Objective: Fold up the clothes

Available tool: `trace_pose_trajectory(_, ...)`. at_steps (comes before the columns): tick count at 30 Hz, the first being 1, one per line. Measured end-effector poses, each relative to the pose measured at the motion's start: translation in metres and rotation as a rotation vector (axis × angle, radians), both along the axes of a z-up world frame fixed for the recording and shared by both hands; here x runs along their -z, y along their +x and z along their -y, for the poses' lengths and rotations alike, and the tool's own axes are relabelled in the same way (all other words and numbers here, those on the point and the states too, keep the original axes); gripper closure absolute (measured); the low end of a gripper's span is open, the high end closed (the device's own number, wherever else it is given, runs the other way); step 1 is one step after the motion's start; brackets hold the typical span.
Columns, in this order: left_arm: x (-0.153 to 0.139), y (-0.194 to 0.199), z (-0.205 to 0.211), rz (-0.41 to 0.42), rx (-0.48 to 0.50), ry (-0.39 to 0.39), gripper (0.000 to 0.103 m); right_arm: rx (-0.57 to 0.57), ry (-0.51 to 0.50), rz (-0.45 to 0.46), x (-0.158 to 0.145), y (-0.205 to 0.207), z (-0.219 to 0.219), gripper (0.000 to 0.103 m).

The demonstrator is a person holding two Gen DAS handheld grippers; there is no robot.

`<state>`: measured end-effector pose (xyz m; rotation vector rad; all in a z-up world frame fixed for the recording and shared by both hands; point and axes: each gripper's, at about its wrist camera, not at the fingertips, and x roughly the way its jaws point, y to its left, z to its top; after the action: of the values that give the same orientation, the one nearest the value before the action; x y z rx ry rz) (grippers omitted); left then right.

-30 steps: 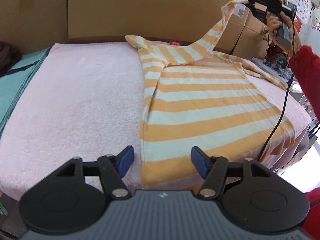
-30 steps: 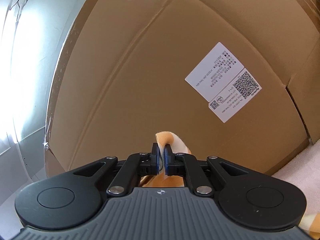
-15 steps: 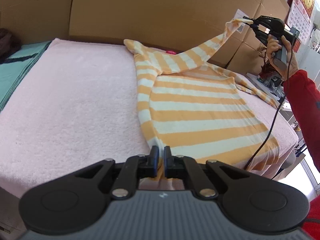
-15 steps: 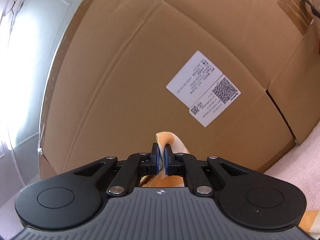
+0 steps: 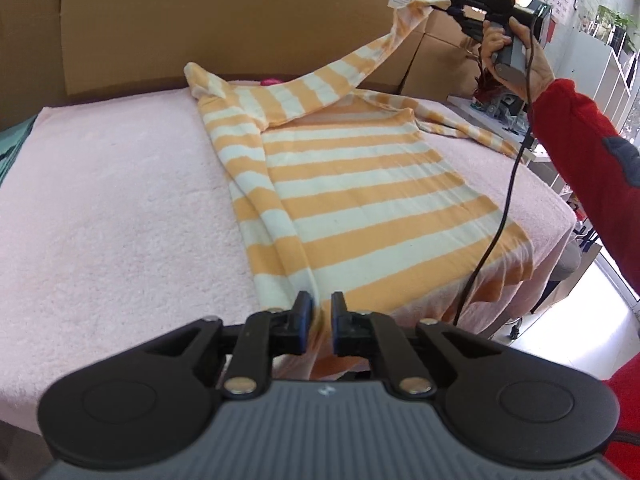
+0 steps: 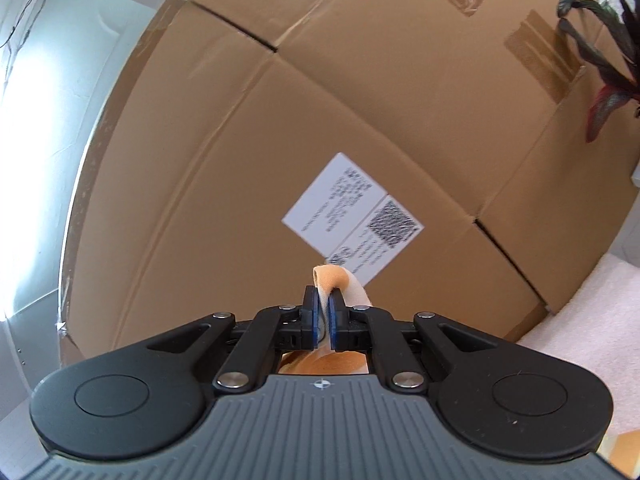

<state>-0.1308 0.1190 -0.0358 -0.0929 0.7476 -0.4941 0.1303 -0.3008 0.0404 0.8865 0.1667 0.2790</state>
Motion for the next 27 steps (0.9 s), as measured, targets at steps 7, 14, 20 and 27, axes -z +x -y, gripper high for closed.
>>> trace_pose_trajectory(7, 0.006, -0.002, 0.004, -0.019, 0.039, 0.024, 0.063, 0.068, 0.005, -0.084, 0.03, 0.006, 0.023, 0.097)
trace_pose_trajectory(14, 0.001, -0.006, 0.005, -0.062, 0.121, -0.075, 0.024, 0.14, -0.032, -0.167, 0.057, 0.012, 0.039, 0.097)
trace_pose_trajectory(20, 0.009, -0.008, 0.011, -0.116, 0.162, -0.127, 0.023, 0.238, -0.103, -0.296, 0.076, 0.012, 0.045, 0.087)
trace_pose_trajectory(27, 0.004, 0.004, 0.011, -0.097, 0.157, -0.12, 0.022, -0.064, -0.229, -0.171, 0.052, -0.039, -0.027, 0.084)
